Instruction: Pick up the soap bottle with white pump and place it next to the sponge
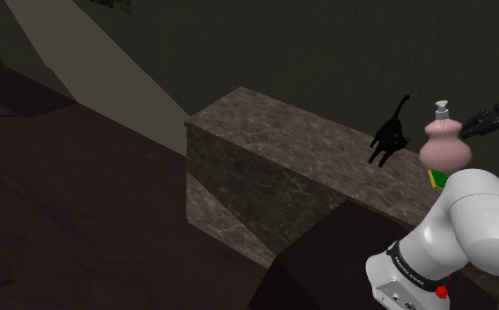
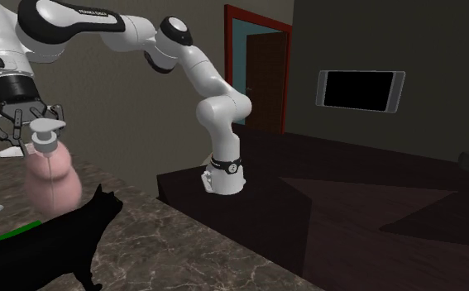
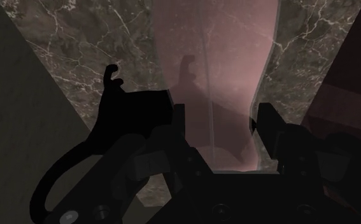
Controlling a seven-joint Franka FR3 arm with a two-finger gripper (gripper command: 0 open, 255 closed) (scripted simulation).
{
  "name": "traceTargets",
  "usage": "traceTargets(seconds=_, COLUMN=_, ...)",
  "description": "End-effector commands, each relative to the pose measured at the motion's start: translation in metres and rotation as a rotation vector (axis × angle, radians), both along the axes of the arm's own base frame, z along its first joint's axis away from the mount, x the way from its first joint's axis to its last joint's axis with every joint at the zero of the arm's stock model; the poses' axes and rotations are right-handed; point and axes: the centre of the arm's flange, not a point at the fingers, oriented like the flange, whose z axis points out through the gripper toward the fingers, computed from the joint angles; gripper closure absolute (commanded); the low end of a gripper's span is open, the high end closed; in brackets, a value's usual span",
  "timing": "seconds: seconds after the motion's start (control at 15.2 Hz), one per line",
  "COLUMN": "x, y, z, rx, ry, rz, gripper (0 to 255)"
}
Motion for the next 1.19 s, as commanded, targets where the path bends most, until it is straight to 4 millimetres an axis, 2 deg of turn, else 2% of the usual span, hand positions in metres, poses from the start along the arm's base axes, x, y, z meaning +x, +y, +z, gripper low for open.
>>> traceTargets(seconds=0.0, x=0.000, y=0.000, z=-0.009, rx=-0.001, ry=-0.001, rz=0.000, gripper=255)
traceTargets(seconds=1.12, x=0.000, y=0.000, z=-0.099, rx=-0.001, ry=-0.001, rz=0.000, gripper=255)
